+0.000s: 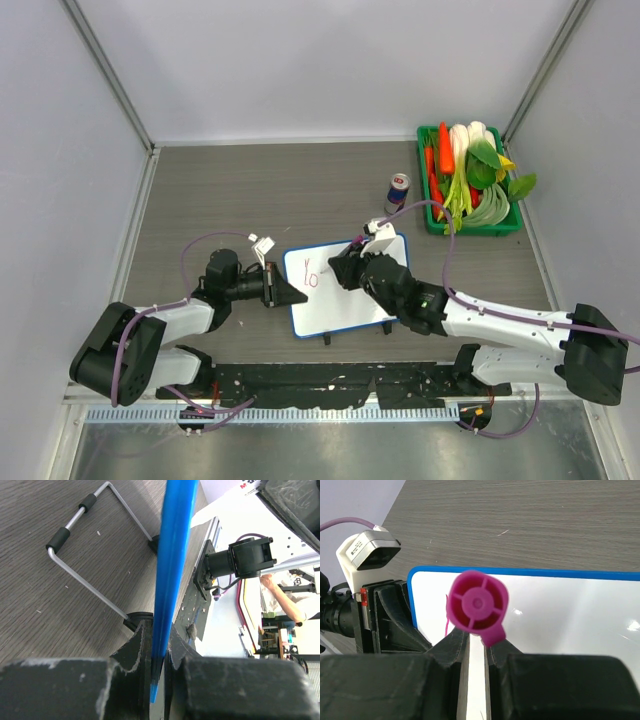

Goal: Write a sentence on the whiteboard

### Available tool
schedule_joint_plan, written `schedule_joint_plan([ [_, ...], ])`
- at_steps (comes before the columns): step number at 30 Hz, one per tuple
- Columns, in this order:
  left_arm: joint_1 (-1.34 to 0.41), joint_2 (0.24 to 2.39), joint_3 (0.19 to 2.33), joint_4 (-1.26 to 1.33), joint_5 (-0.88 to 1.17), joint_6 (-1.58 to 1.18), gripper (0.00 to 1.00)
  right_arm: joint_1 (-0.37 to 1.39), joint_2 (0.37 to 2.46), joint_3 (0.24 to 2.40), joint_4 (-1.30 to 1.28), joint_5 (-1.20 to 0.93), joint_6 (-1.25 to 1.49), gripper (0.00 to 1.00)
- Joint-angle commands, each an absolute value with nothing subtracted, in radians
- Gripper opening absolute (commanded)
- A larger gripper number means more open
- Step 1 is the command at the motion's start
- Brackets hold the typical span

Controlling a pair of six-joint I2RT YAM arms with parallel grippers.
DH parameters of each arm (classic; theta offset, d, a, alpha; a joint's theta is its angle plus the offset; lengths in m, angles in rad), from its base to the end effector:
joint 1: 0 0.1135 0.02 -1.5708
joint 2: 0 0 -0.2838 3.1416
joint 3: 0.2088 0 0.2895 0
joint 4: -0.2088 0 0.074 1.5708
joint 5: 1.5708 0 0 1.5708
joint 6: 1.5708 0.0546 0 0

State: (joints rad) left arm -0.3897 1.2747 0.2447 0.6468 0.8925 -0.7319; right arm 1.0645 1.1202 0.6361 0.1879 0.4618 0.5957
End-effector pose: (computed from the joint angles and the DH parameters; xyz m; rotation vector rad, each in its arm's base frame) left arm 0.2011 -0.1285 0.1326 0.3033 2.1320 -1.5661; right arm 0.1631 0.2440 0.2544 -0.1178 1.8949 0.7252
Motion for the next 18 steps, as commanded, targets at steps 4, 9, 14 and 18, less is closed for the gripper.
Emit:
schedule_joint_plan([
  [4,-0.387,1.301,0.247,0.566,0.785,-0.701,0.0,1.06,1.123,0.621,0.19,0.525,0.595,0.01],
  [9,-0.387,1.302,0.249,0.568,0.784,-0.701,0.0,1.06,1.121,0.617,0.186,0.502,0.597,0.01],
  [14,-0.387,1.305,0.249,0.568,0.784,-0.701,0.0,1.061,1.118,0.607,0.178,0.471,0.6,0.01],
  [18,-0.387,1.308,0.25,0.569,0.785,-0.701,0.0,1.062,1.118,0.604,0.163,0.45,0.603,0.01],
])
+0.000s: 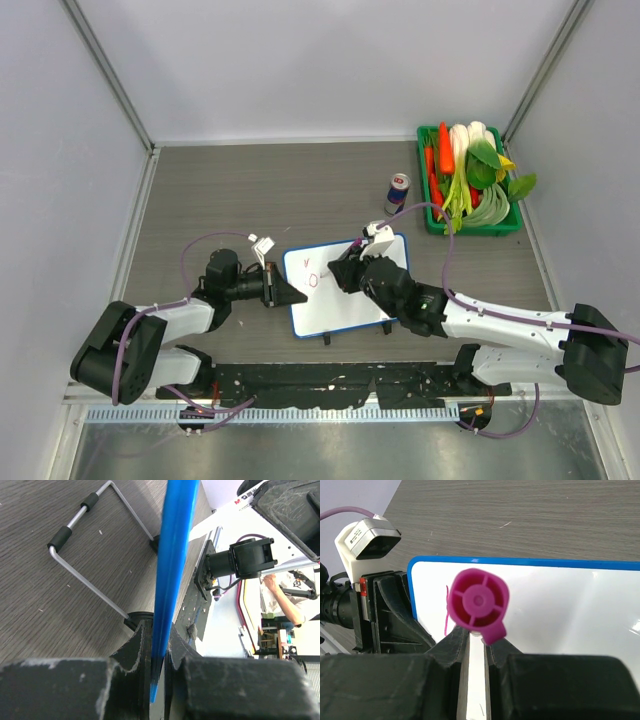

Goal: Write a sentence on the whiteboard

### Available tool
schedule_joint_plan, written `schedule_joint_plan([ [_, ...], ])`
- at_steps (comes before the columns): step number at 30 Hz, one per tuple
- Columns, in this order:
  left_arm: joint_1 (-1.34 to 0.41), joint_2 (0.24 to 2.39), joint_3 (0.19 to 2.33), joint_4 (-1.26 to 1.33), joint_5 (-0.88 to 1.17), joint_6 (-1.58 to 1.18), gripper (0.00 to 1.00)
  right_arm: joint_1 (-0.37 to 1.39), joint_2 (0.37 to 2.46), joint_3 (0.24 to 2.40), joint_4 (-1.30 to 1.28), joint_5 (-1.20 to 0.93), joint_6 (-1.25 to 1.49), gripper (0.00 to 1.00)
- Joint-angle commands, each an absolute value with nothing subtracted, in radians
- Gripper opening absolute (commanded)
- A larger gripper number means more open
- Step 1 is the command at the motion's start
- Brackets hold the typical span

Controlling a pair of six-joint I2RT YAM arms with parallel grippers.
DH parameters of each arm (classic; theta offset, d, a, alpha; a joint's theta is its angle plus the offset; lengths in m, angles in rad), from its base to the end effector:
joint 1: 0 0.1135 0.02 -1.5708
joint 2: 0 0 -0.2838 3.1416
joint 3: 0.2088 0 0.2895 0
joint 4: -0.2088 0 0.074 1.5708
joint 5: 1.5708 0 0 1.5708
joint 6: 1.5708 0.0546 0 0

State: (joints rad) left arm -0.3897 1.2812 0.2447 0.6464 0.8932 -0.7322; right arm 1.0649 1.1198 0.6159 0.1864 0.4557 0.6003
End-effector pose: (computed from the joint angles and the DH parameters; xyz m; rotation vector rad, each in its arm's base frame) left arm 0.2011 -0.1286 0.1311 0.2998 2.1392 -1.5672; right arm 0.1616 0.2422 0.2463 -0.1265 1.9143 0.7180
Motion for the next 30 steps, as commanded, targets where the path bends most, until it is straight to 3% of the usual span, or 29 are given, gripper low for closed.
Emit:
schedule_joint_plan([
  [1,-0.387,1.307,0.25,0.569,0.785,-0.701,0.0,1.06,1.118,0.603,0.16,0.446,0.607,0.01],
  [30,-0.387,1.31,0.25,0.572,0.788,-0.703,0.0,1.062,1.121,0.66,0.098,0.558,0.569,0.02],
])
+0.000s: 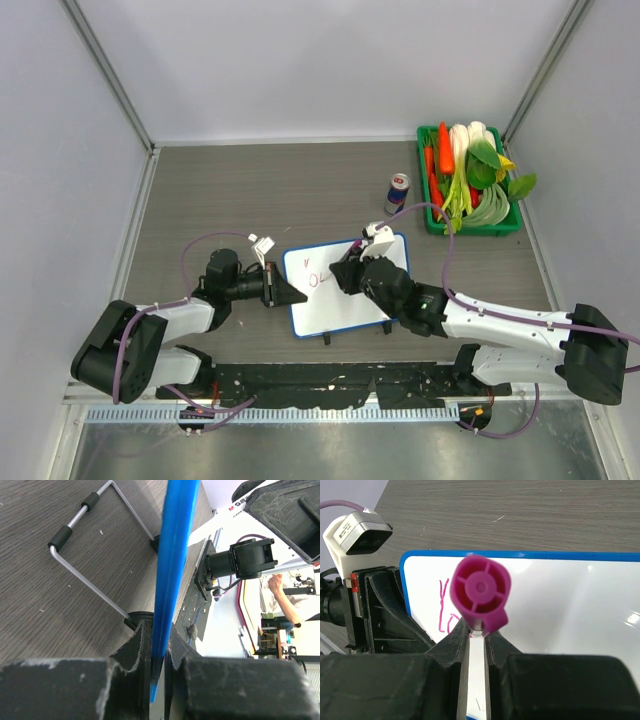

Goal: Write a sentence on the whiteboard

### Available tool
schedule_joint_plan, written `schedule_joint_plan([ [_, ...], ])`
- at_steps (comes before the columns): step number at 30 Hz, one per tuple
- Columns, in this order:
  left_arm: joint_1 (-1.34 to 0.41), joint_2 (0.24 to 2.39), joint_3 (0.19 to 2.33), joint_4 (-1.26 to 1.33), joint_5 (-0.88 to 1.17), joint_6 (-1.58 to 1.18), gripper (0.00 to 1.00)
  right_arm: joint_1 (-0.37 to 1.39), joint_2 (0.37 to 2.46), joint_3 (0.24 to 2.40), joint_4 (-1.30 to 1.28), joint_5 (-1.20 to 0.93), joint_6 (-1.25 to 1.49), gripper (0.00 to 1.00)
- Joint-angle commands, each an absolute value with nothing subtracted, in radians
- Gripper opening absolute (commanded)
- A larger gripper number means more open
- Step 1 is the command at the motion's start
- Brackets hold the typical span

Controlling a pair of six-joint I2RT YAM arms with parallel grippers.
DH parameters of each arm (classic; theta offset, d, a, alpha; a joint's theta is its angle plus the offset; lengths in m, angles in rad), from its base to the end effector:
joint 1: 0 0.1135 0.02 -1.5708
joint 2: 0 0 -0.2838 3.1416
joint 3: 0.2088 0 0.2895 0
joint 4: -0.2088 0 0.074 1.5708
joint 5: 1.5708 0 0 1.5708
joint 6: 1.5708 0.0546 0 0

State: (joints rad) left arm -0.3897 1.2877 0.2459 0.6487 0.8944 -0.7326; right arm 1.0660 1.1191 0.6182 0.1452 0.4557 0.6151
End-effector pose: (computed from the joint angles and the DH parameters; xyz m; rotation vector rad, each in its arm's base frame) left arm 0.2016 -0.1288 0.1303 0.2988 2.1424 -1.5687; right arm 0.1607 0.2411 0.2426 -0.1279 1.9473 0.7000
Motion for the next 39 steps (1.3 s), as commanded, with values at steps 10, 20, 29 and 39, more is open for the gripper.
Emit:
schedule_joint_plan([
  [10,-0.387,1.312,0.25,0.574,0.788,-0.703,0.0,1.063,1.137,0.698,0.107,0.589,0.554,0.02],
  [20,-0.387,1.31,0.25,0.574,0.79,-0.703,0.0,1.062,1.137,0.658,0.086,0.534,0.578,0.01],
  [29,-0.387,1.312,0.25,0.574,0.79,-0.703,0.0,1.062,1.127,0.623,0.063,0.491,0.597,0.01],
  [39,-0.387,1.31,0.249,0.574,0.79,-0.704,0.0,1.062,1.103,0.612,0.051,0.503,0.603,0.02],
])
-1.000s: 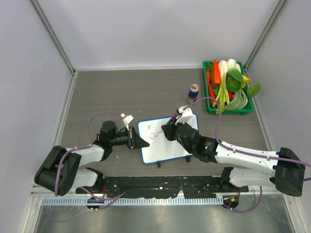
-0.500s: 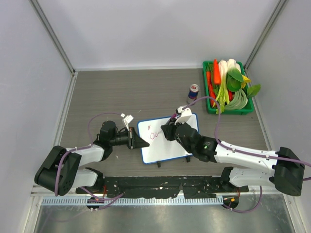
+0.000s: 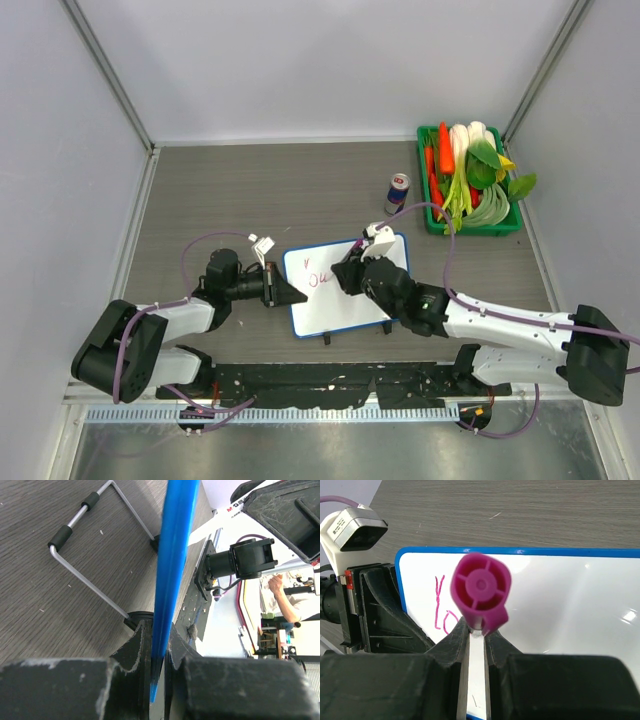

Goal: Write a sentence on the whiteboard

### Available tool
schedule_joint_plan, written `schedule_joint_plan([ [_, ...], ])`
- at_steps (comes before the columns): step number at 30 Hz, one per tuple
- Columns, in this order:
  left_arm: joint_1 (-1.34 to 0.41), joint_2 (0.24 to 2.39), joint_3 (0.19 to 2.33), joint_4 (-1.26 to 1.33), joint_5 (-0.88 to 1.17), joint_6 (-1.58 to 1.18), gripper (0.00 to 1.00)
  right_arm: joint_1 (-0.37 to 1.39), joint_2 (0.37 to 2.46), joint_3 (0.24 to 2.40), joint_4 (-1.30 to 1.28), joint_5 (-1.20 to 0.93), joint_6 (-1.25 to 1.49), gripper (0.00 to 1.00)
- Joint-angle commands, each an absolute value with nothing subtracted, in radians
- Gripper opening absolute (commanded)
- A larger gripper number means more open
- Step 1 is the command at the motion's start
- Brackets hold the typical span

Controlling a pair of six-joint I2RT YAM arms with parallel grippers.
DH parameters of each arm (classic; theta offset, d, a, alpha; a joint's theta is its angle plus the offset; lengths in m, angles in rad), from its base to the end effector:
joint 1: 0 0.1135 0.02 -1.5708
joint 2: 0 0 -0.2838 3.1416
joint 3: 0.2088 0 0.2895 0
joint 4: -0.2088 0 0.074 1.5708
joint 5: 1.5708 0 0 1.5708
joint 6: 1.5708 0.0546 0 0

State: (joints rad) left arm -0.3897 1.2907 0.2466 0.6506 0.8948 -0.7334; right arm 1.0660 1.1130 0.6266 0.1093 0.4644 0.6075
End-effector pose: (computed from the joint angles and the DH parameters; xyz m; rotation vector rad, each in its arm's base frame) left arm 0.2018 -0.1289 0.1301 0.2980 2.1432 -1.5695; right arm 0.1603 0.2395 0.2435 -0.1373 1.9602 0.6715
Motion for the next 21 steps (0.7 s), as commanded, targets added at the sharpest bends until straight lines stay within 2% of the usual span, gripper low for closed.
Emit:
schedule_joint_plan([
  [1,-0.387,1.31,0.249,0.574,0.79,-0.704,0.0,1.062,1.101,0.617,0.052,0.503,0.598,0.02],
  [21,-0.387,1.315,0.252,0.574,0.79,-0.704,0.0,1.06,1.006,0.678,0.117,0.575,0.542,0.01],
])
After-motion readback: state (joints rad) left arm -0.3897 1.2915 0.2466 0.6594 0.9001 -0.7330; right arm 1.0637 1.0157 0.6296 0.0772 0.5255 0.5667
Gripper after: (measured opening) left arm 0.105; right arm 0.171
